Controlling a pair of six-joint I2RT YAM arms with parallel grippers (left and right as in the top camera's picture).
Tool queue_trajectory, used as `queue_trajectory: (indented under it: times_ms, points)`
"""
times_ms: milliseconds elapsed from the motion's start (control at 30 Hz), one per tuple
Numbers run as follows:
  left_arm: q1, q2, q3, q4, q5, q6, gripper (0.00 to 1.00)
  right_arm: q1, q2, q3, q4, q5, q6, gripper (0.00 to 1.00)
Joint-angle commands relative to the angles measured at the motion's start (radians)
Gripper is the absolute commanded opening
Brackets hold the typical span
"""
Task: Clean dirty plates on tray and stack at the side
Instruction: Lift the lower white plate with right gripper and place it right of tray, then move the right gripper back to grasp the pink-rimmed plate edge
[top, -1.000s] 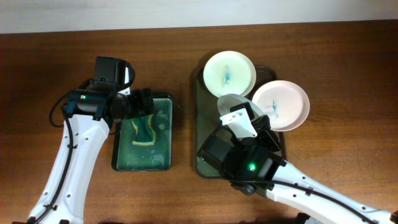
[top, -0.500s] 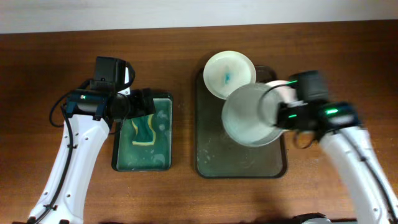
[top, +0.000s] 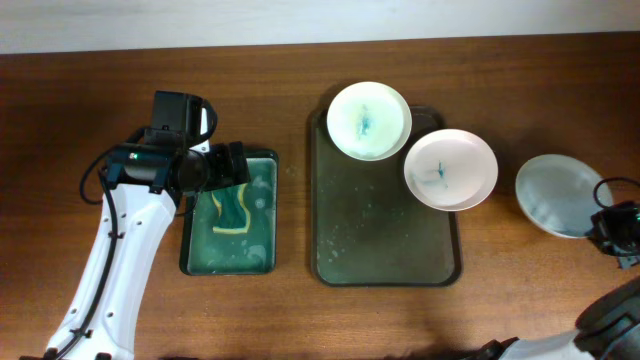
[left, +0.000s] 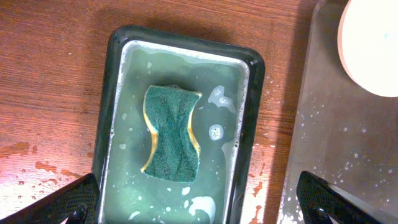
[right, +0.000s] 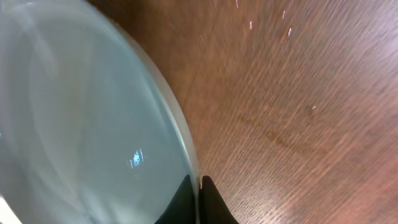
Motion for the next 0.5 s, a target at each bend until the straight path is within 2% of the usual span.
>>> queue_trajectory:
  times_ms: [0,33,67,133,200,267,300,367,467]
  points:
    - [0.003,-0.008,0.010,-0.001,0.007,0.005,1.00,0.027,0.042,0.012,-0.017,-0.012,0.011,0.30]
    - [0.003,-0.008,0.010,-0.001,0.007,0.005,0.99,0.033,0.031,0.013,-0.015,-0.010,0.011,0.41]
    - [0.003,-0.008,0.010,-0.001,0.007,0.005,0.99,0.035,0.009,0.015,-0.013,-0.028,0.011,0.43]
    - [0.003,-0.008,0.010,-0.001,0.007,0.005,0.99,0.045,-0.046,0.029,-0.007,-0.134,-0.006,0.43]
    - [0.003,-0.008,0.010,-0.001,0.007,0.006,0.99,0.095,-0.134,0.032,0.032,-0.309,-0.103,0.43]
    - [0.003,-0.009,0.010,-0.001,0.006,0.006,0.99,0.185,-0.209,0.032,0.037,-0.313,-0.211,0.43]
    - [0.003,-0.008,0.010,-0.001,0.007,0.005,0.99,0.285,-0.245,0.032,0.034,-0.256,-0.307,0.43]
    - [0.003,-0.008,0.010,0.000,0.007,0.006,0.99,0.440,-0.240,0.031,0.042,-0.064,-0.357,0.54]
    - [0.003,-0.009,0.010,-0.001,0.007,0.005,0.99,0.606,-0.155,0.030,0.122,0.192,-0.357,0.51]
